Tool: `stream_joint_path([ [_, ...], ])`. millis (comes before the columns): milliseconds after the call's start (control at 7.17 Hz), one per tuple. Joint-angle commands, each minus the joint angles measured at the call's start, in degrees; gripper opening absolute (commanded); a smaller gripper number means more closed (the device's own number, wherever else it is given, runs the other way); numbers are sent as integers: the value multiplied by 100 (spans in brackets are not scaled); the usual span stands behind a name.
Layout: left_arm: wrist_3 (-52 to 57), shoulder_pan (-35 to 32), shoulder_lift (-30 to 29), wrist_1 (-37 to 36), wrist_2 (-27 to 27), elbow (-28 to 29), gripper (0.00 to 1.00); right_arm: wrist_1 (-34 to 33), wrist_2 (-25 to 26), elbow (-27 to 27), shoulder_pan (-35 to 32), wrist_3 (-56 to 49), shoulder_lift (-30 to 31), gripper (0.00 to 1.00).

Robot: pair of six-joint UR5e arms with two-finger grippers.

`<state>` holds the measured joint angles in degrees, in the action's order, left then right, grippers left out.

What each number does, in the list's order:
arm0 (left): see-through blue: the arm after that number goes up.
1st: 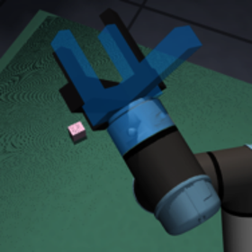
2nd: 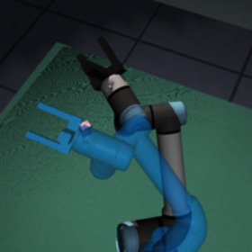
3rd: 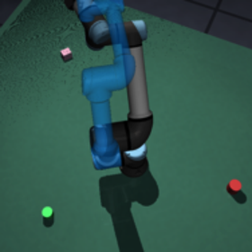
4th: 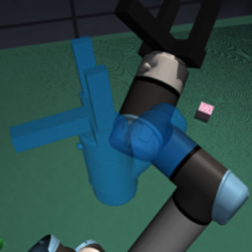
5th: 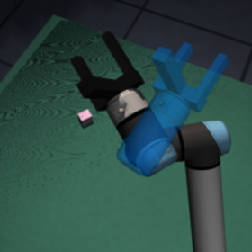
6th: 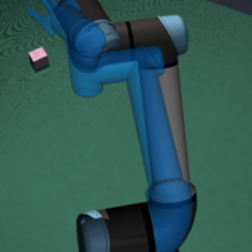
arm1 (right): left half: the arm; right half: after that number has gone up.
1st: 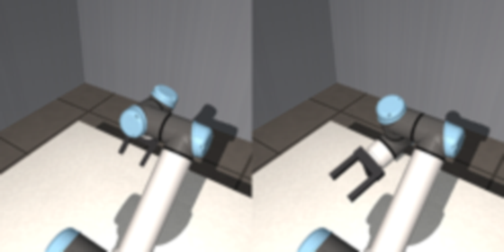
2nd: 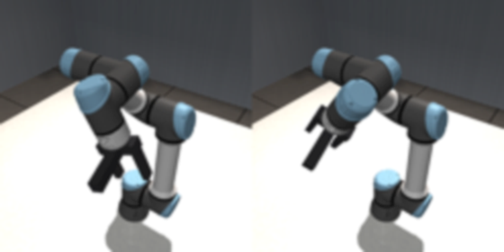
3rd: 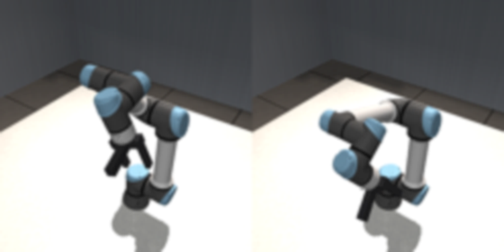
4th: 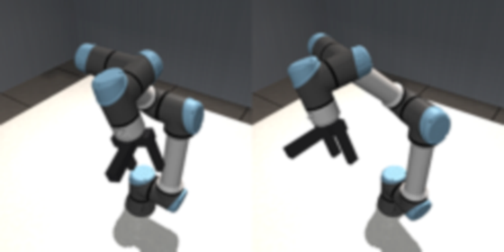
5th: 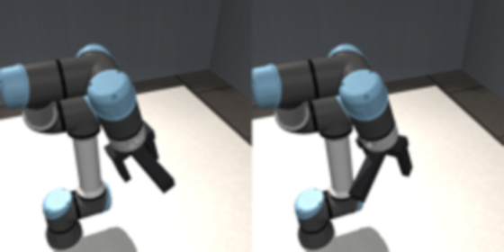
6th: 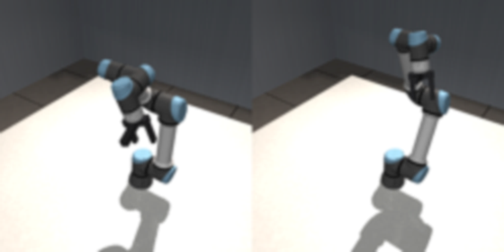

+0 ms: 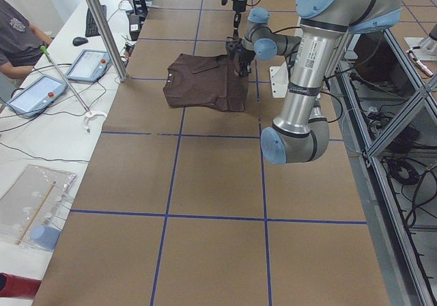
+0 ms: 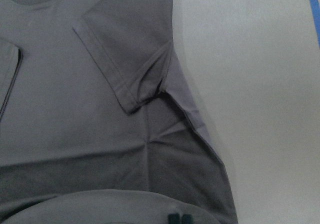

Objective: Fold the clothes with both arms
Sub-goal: 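Lift the hem with both grippers and carry it toward the collar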

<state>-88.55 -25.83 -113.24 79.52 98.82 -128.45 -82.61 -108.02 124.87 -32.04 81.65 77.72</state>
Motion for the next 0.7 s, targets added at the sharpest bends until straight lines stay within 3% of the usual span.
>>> stream_joint_path([
  [0, 723, -894, -452, 202, 137, 1037, 0, -10, -9, -1223, -800, -70, -1027, 0],
  [279, 821, -1291, -471, 1287, 137, 2054, 0, -1, 0, -1892, -1179, -638, -1231, 0],
  [558, 926, -1459, -550, 2187, 137, 2928, 0, 8, 0, -2849, -1435, -773, -1880, 0],
])
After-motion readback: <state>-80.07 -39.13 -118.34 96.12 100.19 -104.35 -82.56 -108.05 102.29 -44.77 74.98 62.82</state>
